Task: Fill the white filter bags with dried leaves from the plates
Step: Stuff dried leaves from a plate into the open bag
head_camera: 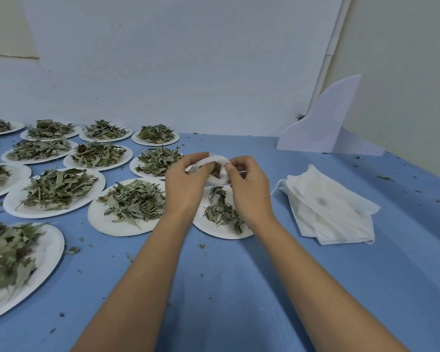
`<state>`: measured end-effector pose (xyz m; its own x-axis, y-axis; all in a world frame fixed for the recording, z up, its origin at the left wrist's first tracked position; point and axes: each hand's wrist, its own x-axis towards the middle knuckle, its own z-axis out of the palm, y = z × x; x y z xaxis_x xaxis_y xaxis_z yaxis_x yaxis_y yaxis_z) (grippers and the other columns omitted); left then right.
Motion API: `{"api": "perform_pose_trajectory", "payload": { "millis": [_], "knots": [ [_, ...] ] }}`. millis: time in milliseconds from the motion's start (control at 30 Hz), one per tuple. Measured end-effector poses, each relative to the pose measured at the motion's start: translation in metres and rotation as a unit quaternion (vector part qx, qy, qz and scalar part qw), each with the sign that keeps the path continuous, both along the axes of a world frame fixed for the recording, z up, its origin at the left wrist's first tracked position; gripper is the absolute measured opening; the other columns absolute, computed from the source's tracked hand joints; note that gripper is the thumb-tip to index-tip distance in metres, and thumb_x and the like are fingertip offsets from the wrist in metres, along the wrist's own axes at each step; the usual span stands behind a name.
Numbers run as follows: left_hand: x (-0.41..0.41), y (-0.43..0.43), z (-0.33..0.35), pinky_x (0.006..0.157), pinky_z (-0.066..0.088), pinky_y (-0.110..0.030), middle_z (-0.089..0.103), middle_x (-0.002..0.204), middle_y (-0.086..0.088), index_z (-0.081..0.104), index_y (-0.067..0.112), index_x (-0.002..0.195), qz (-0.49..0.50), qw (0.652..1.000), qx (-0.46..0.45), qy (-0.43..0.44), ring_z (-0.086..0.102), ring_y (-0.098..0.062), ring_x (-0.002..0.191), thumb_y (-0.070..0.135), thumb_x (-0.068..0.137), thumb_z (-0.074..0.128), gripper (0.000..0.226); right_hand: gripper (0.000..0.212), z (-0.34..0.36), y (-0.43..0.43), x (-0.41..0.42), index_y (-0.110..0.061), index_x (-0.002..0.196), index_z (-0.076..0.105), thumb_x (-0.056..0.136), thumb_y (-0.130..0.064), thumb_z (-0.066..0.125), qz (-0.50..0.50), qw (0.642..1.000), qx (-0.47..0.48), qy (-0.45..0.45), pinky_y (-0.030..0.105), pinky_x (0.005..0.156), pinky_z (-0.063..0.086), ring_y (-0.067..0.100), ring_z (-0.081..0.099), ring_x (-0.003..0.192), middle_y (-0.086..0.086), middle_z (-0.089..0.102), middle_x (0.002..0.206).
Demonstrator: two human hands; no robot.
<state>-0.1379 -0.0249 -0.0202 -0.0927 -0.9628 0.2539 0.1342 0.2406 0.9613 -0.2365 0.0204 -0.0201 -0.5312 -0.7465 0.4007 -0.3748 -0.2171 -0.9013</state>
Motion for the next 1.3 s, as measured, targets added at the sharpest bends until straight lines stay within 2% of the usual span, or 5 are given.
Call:
{"api": "perform_pose_trajectory", "payload": {
  "millis": [233,467,667,933,1300],
  "knots": [
    [-0.003,0.005,0.005,0.085,0.052,-0.017,0.068,0.107,0.003,0.067,0.014,0.117,-0.054,0.998,-0.025,-0.024,0.064,-0.005,0.098,0.009,0.091,0.057,0.028,0.03,0.0,-0.004,-0.006,-0.028,0.108,0.052,0.082,-0.019,0.065,0.016,0.997,0.034,0.07,0.004,0.066,0.04,-0.01,0.051,0.084,-0.006,0.051,0.106],
    [-0.007,0.007,0.005,0.057,0.041,-0.003,0.066,0.085,0.009,0.069,0.013,0.114,-0.028,0.99,-0.095,-0.095,0.054,0.01,0.059,0.0,0.089,0.054,0.032,0.02,0.012,-0.02,-0.013,-0.015,0.09,0.053,0.078,-0.007,0.067,-0.044,0.996,0.043,0.058,0.01,0.05,0.038,0.007,0.048,0.063,-0.008,0.05,0.073],
    [0.003,-0.002,0.006,0.07,0.049,-0.008,0.069,0.092,0.002,0.072,0.012,0.104,0.096,0.994,-0.042,0.002,0.063,-0.001,0.081,0.009,0.088,0.064,0.018,0.04,0.022,0.007,-0.034,-0.027,0.12,0.053,0.084,-0.016,0.067,0.129,0.984,0.114,0.055,0.023,0.091,0.047,0.0,0.056,0.103,-0.011,0.058,0.117],
    [0.007,-0.006,0.014,0.068,0.053,-0.015,0.069,0.079,0.01,0.069,0.024,0.081,0.087,0.981,0.063,0.164,0.066,-0.001,0.074,0.007,0.086,0.067,0.019,0.062,0.027,0.017,-0.046,-0.022,0.14,0.042,0.084,-0.011,0.066,0.188,0.795,0.406,0.41,0.028,0.099,0.041,0.016,0.047,0.123,-0.003,0.046,0.138],
    [0.007,-0.004,0.014,0.082,0.055,-0.024,0.069,0.087,0.002,0.068,0.02,0.083,0.064,0.977,0.082,0.188,0.067,-0.014,0.087,0.005,0.087,0.065,0.016,0.042,0.002,-0.002,-0.035,-0.019,0.116,0.062,0.077,-0.026,0.077,0.075,0.91,0.254,0.319,0.022,0.073,0.045,0.015,0.058,0.095,-0.002,0.06,0.105]
  ]
}}
